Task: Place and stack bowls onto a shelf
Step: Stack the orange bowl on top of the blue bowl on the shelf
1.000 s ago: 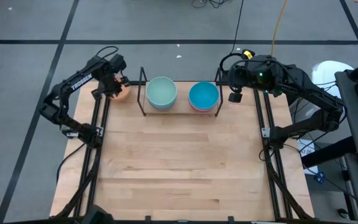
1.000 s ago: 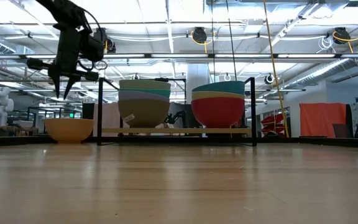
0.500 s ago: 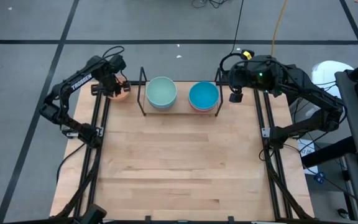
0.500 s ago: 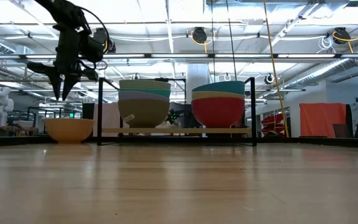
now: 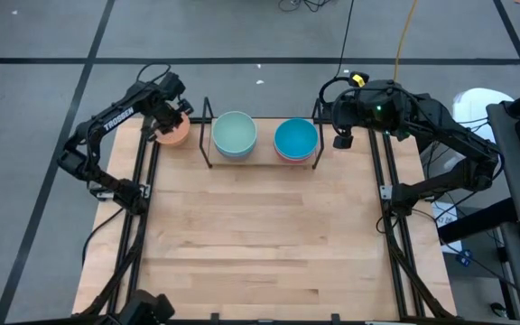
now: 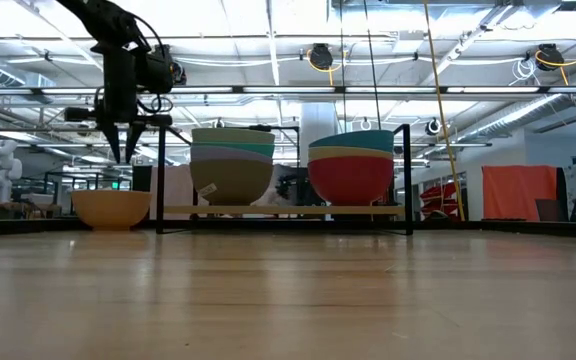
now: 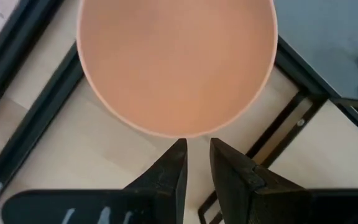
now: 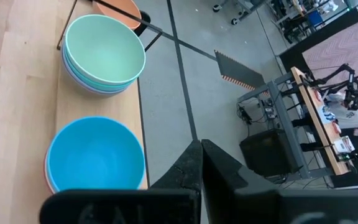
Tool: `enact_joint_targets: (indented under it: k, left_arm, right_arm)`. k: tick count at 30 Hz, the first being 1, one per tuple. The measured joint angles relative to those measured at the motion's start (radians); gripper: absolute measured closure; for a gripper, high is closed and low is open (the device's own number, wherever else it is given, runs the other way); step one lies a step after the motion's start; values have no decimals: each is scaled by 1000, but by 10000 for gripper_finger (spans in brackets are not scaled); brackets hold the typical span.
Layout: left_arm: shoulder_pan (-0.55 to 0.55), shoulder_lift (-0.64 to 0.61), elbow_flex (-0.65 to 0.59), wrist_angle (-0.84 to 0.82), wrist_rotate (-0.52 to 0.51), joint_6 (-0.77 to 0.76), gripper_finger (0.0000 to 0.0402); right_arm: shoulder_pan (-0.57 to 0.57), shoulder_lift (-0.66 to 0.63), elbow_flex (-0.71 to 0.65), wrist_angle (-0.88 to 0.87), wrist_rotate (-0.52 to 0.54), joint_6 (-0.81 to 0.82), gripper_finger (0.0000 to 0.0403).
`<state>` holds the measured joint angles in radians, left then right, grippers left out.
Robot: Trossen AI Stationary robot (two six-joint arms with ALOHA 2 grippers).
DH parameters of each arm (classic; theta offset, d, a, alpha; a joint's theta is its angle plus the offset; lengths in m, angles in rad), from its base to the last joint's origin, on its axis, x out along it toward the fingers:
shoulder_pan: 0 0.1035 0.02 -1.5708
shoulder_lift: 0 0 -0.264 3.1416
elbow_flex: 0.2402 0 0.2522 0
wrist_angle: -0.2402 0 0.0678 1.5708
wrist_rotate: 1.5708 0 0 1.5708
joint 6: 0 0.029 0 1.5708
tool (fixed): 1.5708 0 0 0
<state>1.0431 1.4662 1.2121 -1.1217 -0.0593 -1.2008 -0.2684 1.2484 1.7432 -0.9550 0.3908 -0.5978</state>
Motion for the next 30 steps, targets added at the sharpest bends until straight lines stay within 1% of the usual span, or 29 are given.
enact_joint_targets:
  k: [3,6,10,13,16,22,24,26,28,30]
  left_arm:
    - [2,0,0,-2,-27,13,328]
    - [5,0,-10,-6,-26,0,328]
    - [5,0,-79,-4,14,-58,328]
    - [5,0,-148,30,56,-101,328]
    - [4,0,-197,60,72,-133,328]
    - [-4,0,-218,106,98,-126,328]
    - [-9,0,-206,106,122,-76,328]
    - [-15,0,-193,107,141,54,328]
    - [-25,0,-184,106,145,197,328]
    - [-32,0,-179,100,141,307,328]
  right_arm:
    - [0,0,0,0,0,-12,403]
    - [0,0,0,0,0,-21,403]
    - [0,0,0,0,0,-26,403]
    - [0,0,0,0,0,-48,403]
    - [0,0,0,0,0,-70,403]
    - [0,0,0,0,0,-73,403]
    - [0,0,0,0,0,-73,403]
    - [0,0,0,0,0,-73,403]
    - [0,0,0,0,0,-73,403]
    - [0,0,0,0,0,-73,403]
